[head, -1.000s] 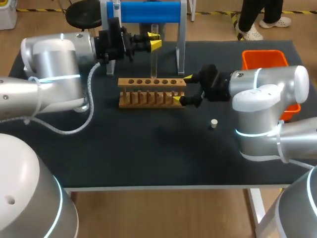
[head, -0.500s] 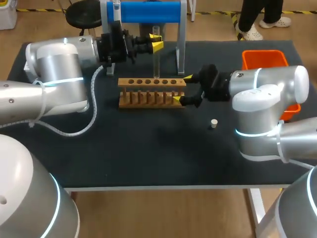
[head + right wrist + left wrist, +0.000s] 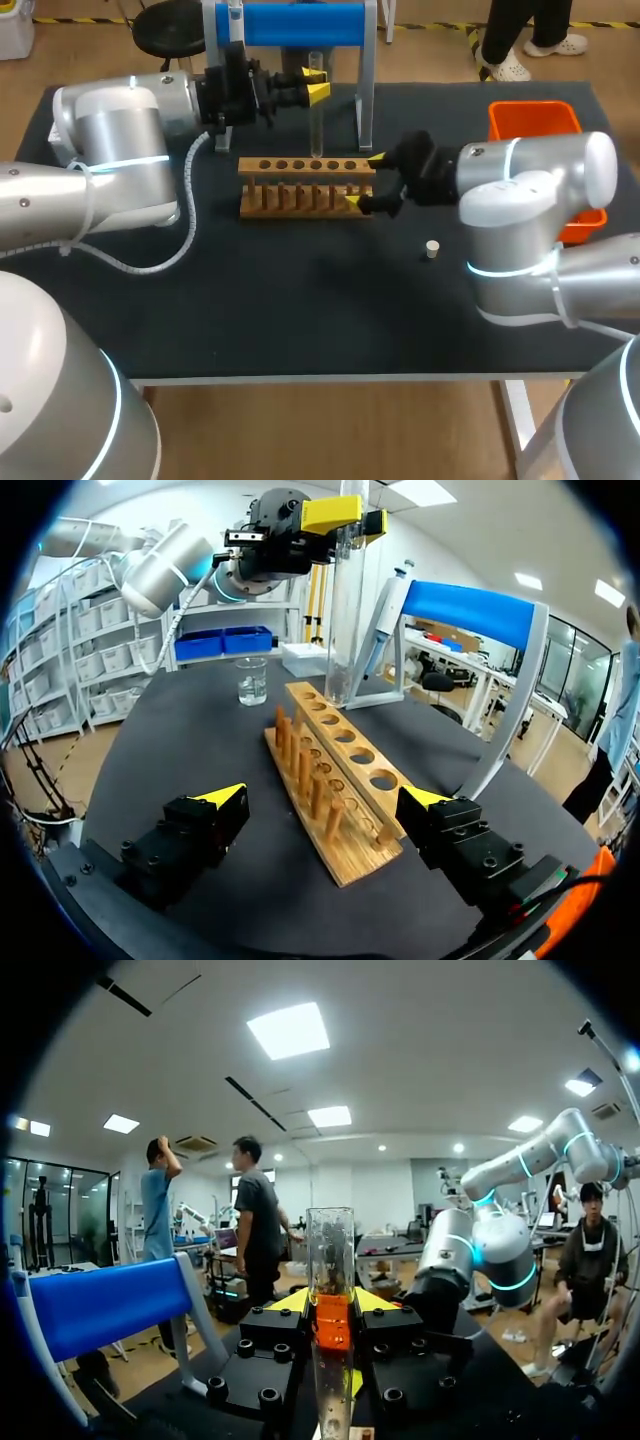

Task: Invert the test tube, pick up the pipette, mount the tip to pipette, aspirate from beaker and dispense into the tube, eject the tip, return the pipette, and cap with the stopper.

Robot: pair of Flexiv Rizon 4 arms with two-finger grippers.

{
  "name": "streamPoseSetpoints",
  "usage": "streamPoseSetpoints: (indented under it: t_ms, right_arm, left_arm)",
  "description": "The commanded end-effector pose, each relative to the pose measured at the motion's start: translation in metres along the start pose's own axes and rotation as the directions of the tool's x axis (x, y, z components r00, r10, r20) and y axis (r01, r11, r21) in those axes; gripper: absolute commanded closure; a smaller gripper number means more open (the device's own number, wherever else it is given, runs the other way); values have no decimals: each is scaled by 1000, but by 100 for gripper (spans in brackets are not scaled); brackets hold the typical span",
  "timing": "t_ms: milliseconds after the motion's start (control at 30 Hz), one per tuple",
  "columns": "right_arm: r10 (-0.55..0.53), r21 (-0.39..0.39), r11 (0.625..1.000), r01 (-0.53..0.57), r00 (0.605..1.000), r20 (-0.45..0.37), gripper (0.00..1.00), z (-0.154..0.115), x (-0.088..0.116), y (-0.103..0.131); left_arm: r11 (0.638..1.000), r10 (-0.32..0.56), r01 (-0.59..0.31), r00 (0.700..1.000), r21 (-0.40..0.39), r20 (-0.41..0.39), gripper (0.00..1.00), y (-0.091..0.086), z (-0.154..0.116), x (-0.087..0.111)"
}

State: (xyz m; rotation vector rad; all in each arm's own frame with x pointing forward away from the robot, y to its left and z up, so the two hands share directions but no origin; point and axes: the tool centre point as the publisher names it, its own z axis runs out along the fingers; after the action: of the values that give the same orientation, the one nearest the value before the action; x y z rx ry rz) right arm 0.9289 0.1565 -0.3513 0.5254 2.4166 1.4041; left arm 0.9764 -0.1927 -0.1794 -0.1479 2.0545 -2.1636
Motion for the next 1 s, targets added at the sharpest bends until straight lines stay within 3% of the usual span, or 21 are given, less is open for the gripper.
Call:
streamPoseSetpoints:
  t_ms: [33,1000]
  right_arm:
    - [5,4,1000,-6,1000,5,0,5,0,1]
    - [12,3,1000,-13,1000,23,0,11,-1,3]
  left_arm:
    - [1000,2,-2,1000,4,-3,100,2,0,-3]
    - [1000,0,0,1000,10,-4,100,10,1,-7]
